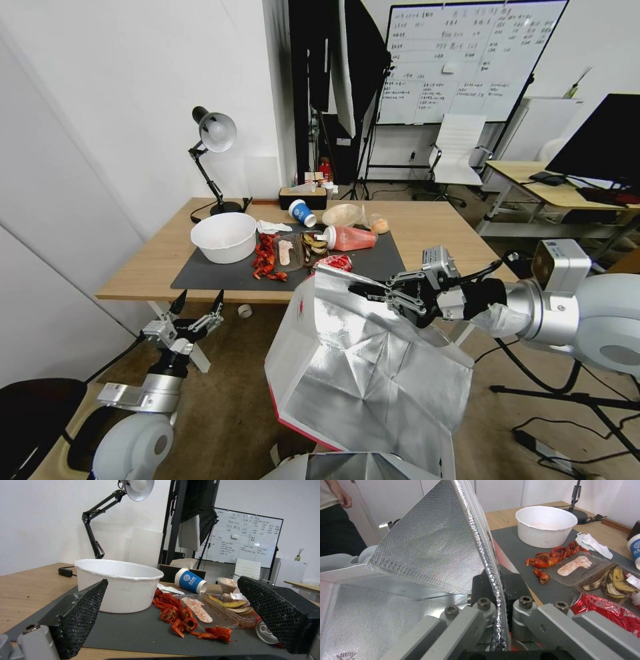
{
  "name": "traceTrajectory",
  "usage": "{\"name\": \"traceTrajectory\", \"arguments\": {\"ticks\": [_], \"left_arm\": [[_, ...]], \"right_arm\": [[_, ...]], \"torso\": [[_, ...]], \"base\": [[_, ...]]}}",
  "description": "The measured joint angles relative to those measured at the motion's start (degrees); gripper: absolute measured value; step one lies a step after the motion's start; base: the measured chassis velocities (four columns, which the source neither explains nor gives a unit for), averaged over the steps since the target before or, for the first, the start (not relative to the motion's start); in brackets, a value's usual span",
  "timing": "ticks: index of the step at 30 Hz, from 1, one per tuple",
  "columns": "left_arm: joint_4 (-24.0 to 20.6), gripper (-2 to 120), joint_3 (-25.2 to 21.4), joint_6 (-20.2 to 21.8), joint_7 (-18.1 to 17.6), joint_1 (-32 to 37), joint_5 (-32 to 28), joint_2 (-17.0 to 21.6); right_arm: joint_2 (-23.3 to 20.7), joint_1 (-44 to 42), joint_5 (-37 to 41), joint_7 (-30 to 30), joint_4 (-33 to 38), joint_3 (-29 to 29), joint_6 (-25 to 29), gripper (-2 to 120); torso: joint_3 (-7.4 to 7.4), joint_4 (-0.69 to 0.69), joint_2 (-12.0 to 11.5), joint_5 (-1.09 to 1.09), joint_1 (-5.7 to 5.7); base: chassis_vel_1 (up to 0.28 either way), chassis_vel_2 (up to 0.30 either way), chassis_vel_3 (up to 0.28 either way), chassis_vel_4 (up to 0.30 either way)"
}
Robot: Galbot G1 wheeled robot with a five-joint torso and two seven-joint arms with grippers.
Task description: Pick up the food delivery bag from the floor and place it on the table.
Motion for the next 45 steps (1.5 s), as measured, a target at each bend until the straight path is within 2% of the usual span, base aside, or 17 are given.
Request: {"name": "traceTrajectory", "arguments": {"ticks": [10, 17, 31, 37, 43, 45], "left_arm": [[0.3, 100, 0.3, 0.0, 0.0, -0.1, 0.1, -0.1], [1.0, 100, 0.6, -1.0, 0.2, -0.4, 0.1, 0.0], [1.2, 100, 0.8, -2.6, -0.2, -0.7, -0.3, -0.1], [1.2, 100, 0.8, -2.6, -0.2, -0.8, -0.5, -0.1], [1.4, 100, 0.9, -2.6, -0.2, -1.0, -0.5, -0.2], [1.5, 100, 1.0, -2.6, -0.2, -1.1, -0.5, -0.3]], "right_arm": [[0.0, 0.1, -0.4, -0.2, 0.0, 0.0, 0.3, 0], [0.1, 0.1, -1.1, -0.6, 0.0, -0.1, 0.7, 0], [0.0, 0.1, -1.7, -0.7, 0.0, -0.4, 1.4, 0], [0.1, 0.2, 1.7, 3.5, 0.0, -0.1, 3.0, 0], [1.8, 0.3, 4.1, 13.1, 0.0, 0.6, 6.8, 0], [2.1, 0.3, 4.6, 14.7, 0.0, 0.9, 7.4, 0]], "torso": [[1.3, 0.0, 2.3, 0.0, 1.0], [2.72, 0.0, 4.9, 0.0, 2.18], [3.08, 0.0, 5.7, 0.0, 2.55], [2.98, 0.0, 5.5, 0.0, 2.47], [2.89, -0.01, 5.3, 0.01, 2.4], [2.88, 0.0, 5.3, 0.01, 2.39]], "base": [[0.0, 0.0, 0.0, 0.0], [0.0, 0.0, 0.0, 0.0], [0.0, 0.0, 0.0, 0.0], [0.0, 0.0, 0.0, 0.0], [0.0, 0.0, 0.0, 0.0], [0.0, 0.0, 0.0, 0.0]]}}
